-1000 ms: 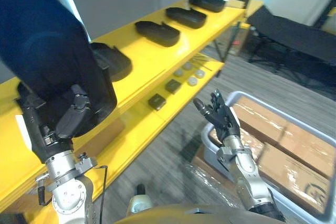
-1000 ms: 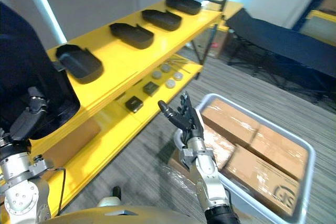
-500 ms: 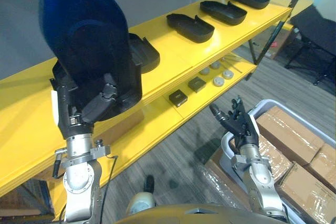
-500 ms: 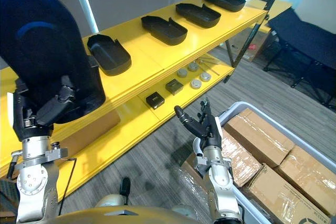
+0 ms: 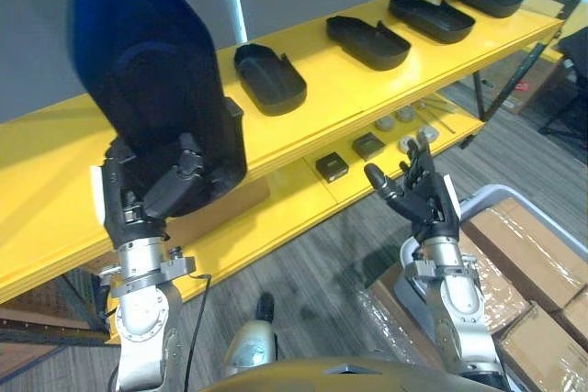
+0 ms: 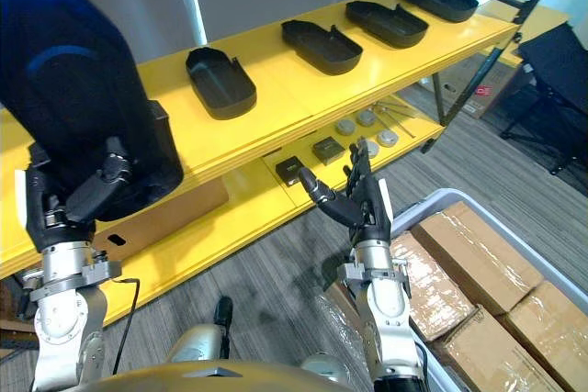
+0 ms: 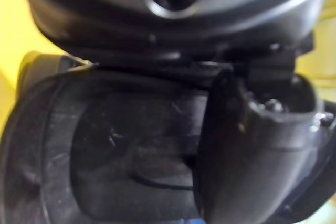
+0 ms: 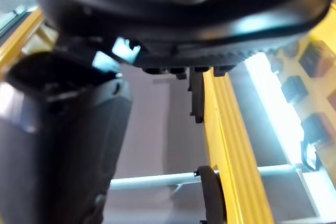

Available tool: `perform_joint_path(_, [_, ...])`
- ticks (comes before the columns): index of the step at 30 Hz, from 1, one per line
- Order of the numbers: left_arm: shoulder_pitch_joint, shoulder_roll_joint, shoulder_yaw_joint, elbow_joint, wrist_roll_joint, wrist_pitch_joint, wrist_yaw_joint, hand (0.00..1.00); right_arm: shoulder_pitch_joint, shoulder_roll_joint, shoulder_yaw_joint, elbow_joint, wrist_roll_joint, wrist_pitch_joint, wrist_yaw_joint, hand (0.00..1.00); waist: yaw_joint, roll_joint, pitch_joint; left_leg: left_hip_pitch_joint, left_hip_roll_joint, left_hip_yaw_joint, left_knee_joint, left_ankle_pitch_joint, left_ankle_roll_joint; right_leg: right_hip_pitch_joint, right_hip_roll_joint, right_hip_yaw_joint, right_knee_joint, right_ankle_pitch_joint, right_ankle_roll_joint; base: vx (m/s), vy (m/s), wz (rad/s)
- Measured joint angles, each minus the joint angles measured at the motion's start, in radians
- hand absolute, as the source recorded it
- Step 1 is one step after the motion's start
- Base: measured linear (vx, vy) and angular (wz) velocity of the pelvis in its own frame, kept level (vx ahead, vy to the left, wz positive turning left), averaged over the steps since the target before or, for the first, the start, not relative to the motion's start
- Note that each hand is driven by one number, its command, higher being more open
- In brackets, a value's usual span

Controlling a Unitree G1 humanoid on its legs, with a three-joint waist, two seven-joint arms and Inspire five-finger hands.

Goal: Walk over and take three plastic housings, then place them on the shelf

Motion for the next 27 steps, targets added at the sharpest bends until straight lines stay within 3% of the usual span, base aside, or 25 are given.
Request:
perform_joint_path(1, [0.0, 0.001, 0.016, -0.029, -0.003, -0.002, -0.005, 0.0, -0.002, 0.001, -0.023, -0.005, -0.001, -0.006, -0.031, 1.0, 0.012, -0.028, -0.001, -0.005, -0.03, 0.02, 0.055, -0.051, 0.029, 0.042, -0.019, -0.002, -0.034, 0.002, -0.004, 0.19, 0.159, 0.34])
perform_joint_path(2, [-0.001, -0.002, 0.025, -0.04, -0.008, -0.013, -0.008, 0.0, -0.005, -0.002, -0.036, -0.007, 0.0, -0.008, -0.046, 1.0, 0.013, -0.035, -0.005, -0.005, -0.041, 0.027, 0.074, -0.077, 0.021, 0.052, -0.024, 0.0, -0.004, 0.007, -0.024, 0.29, 0.15, 0.41])
perform_joint_path(3, [-0.014, -0.01, 0.039, -0.047, -0.033, -0.038, -0.012, 0.0, -0.027, -0.005, -0.06, -0.009, 0.002, -0.013, -0.066, 1.0, 0.01, -0.031, -0.008, -0.007, -0.053, 0.012, 0.113, -0.109, 0.036, -0.007, -0.059, 0.045, 0.165, 0.046, -0.041, 0.33, 0.213, 0.4])
perform_joint_path(5, [-0.034, 0.002, 0.074, -0.08, -0.058, -0.052, -0.009, 0.0, -0.069, -0.005, -0.092, -0.009, 0.003, -0.028, -0.082, 1.0, 0.01, -0.03, -0.013, 0.034, -0.065, 0.004, 0.11, -0.138, 0.058, -0.142, -0.109, 0.129, 0.428, 0.21, -0.052, 0.33, 0.218, 0.21])
perform_joint_path(6, [-0.041, 0.005, 0.087, -0.093, -0.063, -0.062, -0.001, 0.0, -0.094, -0.005, -0.095, -0.009, 0.003, -0.035, -0.081, 1.0, 0.008, -0.029, -0.013, 0.062, -0.065, 0.004, 0.093, -0.149, 0.075, -0.183, -0.125, 0.14, 0.504, 0.253, -0.061, 0.3, 0.133, -0.1])
perform_joint_path(7, [-0.06, 0.007, 0.097, -0.099, -0.065, -0.071, 0.014, 0.0, -0.118, -0.005, -0.097, -0.01, 0.002, -0.049, -0.08, 1.0, 0.007, -0.026, -0.012, 0.092, -0.062, 0.003, 0.081, -0.155, 0.087, -0.215, -0.125, 0.14, 0.556, 0.206, -0.084, 0.36, 0.129, -0.07])
perform_joint_path(8, [-0.088, 0.007, 0.1, -0.099, -0.066, -0.08, 0.036, 0.0, -0.147, -0.007, -0.097, -0.01, 0.002, -0.063, -0.073, 1.0, 0.004, -0.012, -0.009, 0.133, -0.047, 0.0, 0.063, -0.157, 0.085, -0.239, -0.098, 0.133, 0.546, 0.143, -0.086, 0.27, 0.093, -0.05])
perform_joint_path(9, [-0.103, 0.008, 0.101, -0.098, -0.066, -0.081, 0.043, 0.0, -0.161, -0.009, -0.097, -0.013, 0.002, -0.065, -0.066, 1.0, 0.002, -0.003, -0.008, 0.151, -0.037, -0.001, 0.055, -0.16, 0.085, -0.247, -0.071, 0.132, 0.508, 0.12, -0.086, 0.35, 0.098, 0.02])
perform_joint_path(10, [-0.132, 0.013, 0.102, -0.096, -0.066, -0.081, 0.057, 0.0, -0.181, -0.014, -0.097, -0.023, 0.002, -0.066, -0.052, 1.0, -0.01, 0.01, -0.012, 0.176, -0.017, -0.009, 0.035, -0.163, 0.082, -0.262, -0.011, 0.137, 0.386, 0.102, -0.085, 0.3, 0.04, 0.23])
perform_joint_path(11, [-0.175, 0.034, 0.095, -0.084, -0.065, -0.083, 0.072, 0.0, -0.19, -0.021, -0.103, -0.049, 0.002, -0.069, -0.04, 1.0, -0.023, 0.012, -0.017, 0.184, -0.006, -0.024, 0.025, -0.168, 0.075, -0.282, 0.056, 0.181, 0.211, 0.107, -0.077, 0.27, 0.005, 0.33])
perform_joint_path(12, [-0.193, 0.046, 0.089, -0.072, -0.065, -0.084, 0.08, 0.0, -0.189, -0.027, -0.106, -0.059, 0.002, -0.069, -0.038, 1.0, -0.026, 0.009, -0.019, 0.185, -0.008, -0.032, 0.024, -0.171, 0.07, -0.289, 0.076, 0.208, 0.152, 0.116, -0.068, 0.16, -0.042, 0.42])
perform_joint_path(14, [-0.224, 0.062, 0.079, -0.029, -0.065, -0.083, 0.092, 0.0, -0.19, -0.052, -0.109, -0.071, 0.001, -0.069, -0.035, 1.0, -0.046, -0.005, -0.028, 0.187, -0.025, -0.065, 0.026, -0.178, 0.059, -0.288, 0.104, 0.264, 0.038, 0.166, -0.056, 0.17, -0.109, 0.59])
perform_joint_path(15, [-0.226, 0.068, 0.071, -0.008, -0.065, -0.08, 0.104, 0.0, -0.188, -0.056, -0.115, -0.073, 0.002, -0.072, -0.032, 1.0, -0.061, -0.036, -0.045, 0.187, -0.056, -0.081, 0.026, -0.193, 0.045, -0.282, 0.096, 0.275, -0.007, 0.261, -0.067, 0.23, -0.222, 0.69])
perform_joint_path(16, [-0.217, 0.045, 0.061, 0.007, -0.063, -0.081, 0.107, 0.0, -0.188, -0.064, -0.127, -0.071, 0.002, -0.073, -0.025, 1.0, -0.057, -0.034, -0.049, 0.187, -0.058, -0.092, 0.042, -0.222, 0.032, -0.25, 0.088, 0.249, -0.046, 0.26, -0.051, 0.19, -0.194, 0.49])
perform_joint_path(17, [-0.205, 0.032, 0.053, 0.008, -0.065, -0.076, 0.109, 0.0, -0.185, -0.074, -0.13, -0.072, 0.002, -0.074, -0.019, 1.0, -0.051, -0.016, -0.054, 0.182, -0.041, -0.09, 0.057, -0.234, 0.023, -0.226, 0.106, 0.235, -0.077, 0.266, -0.052, 0.18, -0.167, 0.19])
perform_joint_path(19, [-0.171, 0.023, 0.049, 0.004, -0.062, -0.077, 0.097, 0.0, -0.19, -0.108, -0.134, -0.073, 0.002, -0.077, -0.015, 1.0, -0.029, 0.024, -0.071, 0.175, 0.013, -0.095, 0.076, -0.264, 0.003, -0.168, 0.167, 0.205, -0.194, 0.309, -0.074, 0.17, -0.111, 0.06])
perform_joint_path(23, [-0.161, 0.022, 0.05, -0.023, -0.066, -0.078, 0.093, 0.0, -0.254, -0.132, -0.142, -0.088, 0.008, -0.078, 0.027, 1.0, -0.011, 0.027, -0.073, 0.175, 0.047, -0.091, 0.069, -0.271, -0.012, -0.147, 0.206, 0.201, -0.245, 0.326, -0.09, 0.13, -0.085, 0.02])
perform_joint_path(27, [-0.161, 0.02, 0.05, -0.034, -0.069, -0.082, 0.074, 0.0, -0.267, -0.132, -0.14, -0.156, 0.064, -0.08, 0.101, 1.0, -0.003, 0.027, -0.073, 0.189, 0.044, -0.091, 0.07, -0.271, -0.012, -0.111, 0.205, 0.19, -0.27, 0.325, -0.09, 0.05, 0.012, 0.1])
